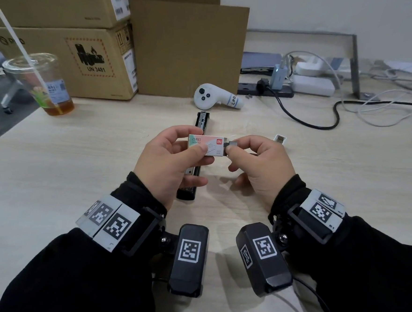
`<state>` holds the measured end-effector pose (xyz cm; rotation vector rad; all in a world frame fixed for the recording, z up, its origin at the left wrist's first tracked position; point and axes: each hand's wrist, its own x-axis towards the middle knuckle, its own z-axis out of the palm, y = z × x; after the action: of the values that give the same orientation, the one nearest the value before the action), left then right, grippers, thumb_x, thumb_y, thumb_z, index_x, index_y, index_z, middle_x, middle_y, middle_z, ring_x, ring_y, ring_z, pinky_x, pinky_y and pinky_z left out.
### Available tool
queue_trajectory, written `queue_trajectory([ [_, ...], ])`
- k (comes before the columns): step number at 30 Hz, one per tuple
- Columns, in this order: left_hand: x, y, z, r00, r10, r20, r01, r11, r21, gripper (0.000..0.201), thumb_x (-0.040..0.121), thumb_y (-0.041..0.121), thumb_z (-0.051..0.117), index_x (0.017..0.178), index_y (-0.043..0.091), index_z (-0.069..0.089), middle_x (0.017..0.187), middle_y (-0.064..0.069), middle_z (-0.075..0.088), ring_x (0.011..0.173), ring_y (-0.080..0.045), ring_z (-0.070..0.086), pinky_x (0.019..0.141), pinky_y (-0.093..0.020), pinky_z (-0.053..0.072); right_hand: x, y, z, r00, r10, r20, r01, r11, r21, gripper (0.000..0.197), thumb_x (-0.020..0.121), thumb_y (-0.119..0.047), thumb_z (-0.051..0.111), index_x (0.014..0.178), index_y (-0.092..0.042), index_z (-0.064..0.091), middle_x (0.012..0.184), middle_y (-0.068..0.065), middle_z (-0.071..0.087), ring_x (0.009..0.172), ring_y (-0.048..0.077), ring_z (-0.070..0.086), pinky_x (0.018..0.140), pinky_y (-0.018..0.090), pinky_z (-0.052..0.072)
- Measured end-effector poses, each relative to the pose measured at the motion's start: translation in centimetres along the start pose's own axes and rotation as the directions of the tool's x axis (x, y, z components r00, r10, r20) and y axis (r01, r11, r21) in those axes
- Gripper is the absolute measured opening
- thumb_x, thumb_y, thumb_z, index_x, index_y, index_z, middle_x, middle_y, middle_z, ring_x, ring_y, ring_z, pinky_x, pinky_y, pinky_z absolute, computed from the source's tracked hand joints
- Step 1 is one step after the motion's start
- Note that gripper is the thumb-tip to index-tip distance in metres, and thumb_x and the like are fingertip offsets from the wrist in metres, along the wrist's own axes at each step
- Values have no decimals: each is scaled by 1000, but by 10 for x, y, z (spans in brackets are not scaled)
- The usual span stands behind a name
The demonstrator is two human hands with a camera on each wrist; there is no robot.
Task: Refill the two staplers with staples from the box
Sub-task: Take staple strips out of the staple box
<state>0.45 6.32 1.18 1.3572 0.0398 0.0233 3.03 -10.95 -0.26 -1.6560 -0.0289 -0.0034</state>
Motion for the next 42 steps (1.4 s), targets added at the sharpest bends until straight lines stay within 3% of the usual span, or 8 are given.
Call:
queue_trajectory([
  [7, 0, 0, -1, 1000, -6, -8, 6, 1000, -15, 20, 91, 9, 68, 110, 18, 67, 99, -9, 79, 85, -21, 76, 50, -30, 57, 1, 2, -2, 999, -9, 37, 7, 999, 44, 22, 84, -32, 77, 90, -11, 75, 58, 4, 63, 37, 20, 51, 41, 20, 38],
  [17, 1, 0, 0, 1000, -10, -4, 10, 999, -42, 19, 91, 7, 67, 108, 17, 67, 100, -11, 79, 81, -19, 75, 49, -30, 57, 3, 2, -2, 991, 26, 129, -54, 975, 215, 11, 88, -16, 73, 77, -16, 74, 60, 8, 58, 40, 13, 50, 38, 19, 42],
  [21, 1, 0, 0, 1000, -6, 2, 6, 1000, -27, 20, 92, 8, 66, 110, 16, 66, 100, -11, 79, 81, -19, 75, 50, -29, 57, 3, 3, -2, 988, 63, 141, -90, 977, 193, 8, 88, -20, 73, 80, -19, 74, 62, 8, 59, 37, 14, 49, 37, 16, 39],
  [33, 3, 2, -1, 996, 18, -88, -21, 999, -28, 16, 92, 8, 66, 105, 18, 66, 98, -10, 79, 78, -17, 74, 46, -28, 54, 7, 5, -4, 998, -12, 62, 3, 990, 138, 11, 84, -14, 75, 78, -14, 66, 59, 1, 54, 46, 11, 44, 42, 26, 44],
  [35, 4, 4, -3, 991, 24, -132, -30, 999, -45, 16, 92, 8, 67, 106, 17, 66, 98, -11, 78, 77, -17, 74, 46, -28, 54, 7, 1, -12, 997, -49, 55, 48, 998, 29, 11, 86, -14, 74, 77, -13, 67, 62, -2, 61, 45, 6, 44, 52, 31, 56],
  [37, 4, 4, -4, 988, 15, -157, -24, 998, -53, 17, 92, 9, 67, 107, 16, 66, 97, -11, 77, 74, -15, 73, 45, -27, 53, 5, 0, -23, 984, -122, 130, 152, 953, -261, 12, 85, -19, 74, 77, -11, 70, 55, -14, 62, 45, 3, 45, 51, 21, 46],
  [39, 4, 3, -3, 988, 4, -156, -11, 999, -43, 16, 92, 10, 68, 106, 17, 66, 96, -10, 78, 72, -14, 71, 43, -26, 52, 1, -1, -29, 952, -100, 290, 250, 802, -543, 13, 83, -23, 74, 76, -13, 70, 54, -16, 61, 46, 2, 49, 50, 11, 36],
  [42, 3, 2, -2, 989, -2, -149, -1, 1000, -23, 16, 91, 11, 68, 105, 18, 67, 95, -8, 78, 70, -12, 70, 43, -25, 51, -2, -3, -30, 903, -52, 427, 373, 590, -716, 16, 82, -31, 72, 71, -22, 64, 85, -9, 64, 76, 5, 59, 72, 22, 45],
])
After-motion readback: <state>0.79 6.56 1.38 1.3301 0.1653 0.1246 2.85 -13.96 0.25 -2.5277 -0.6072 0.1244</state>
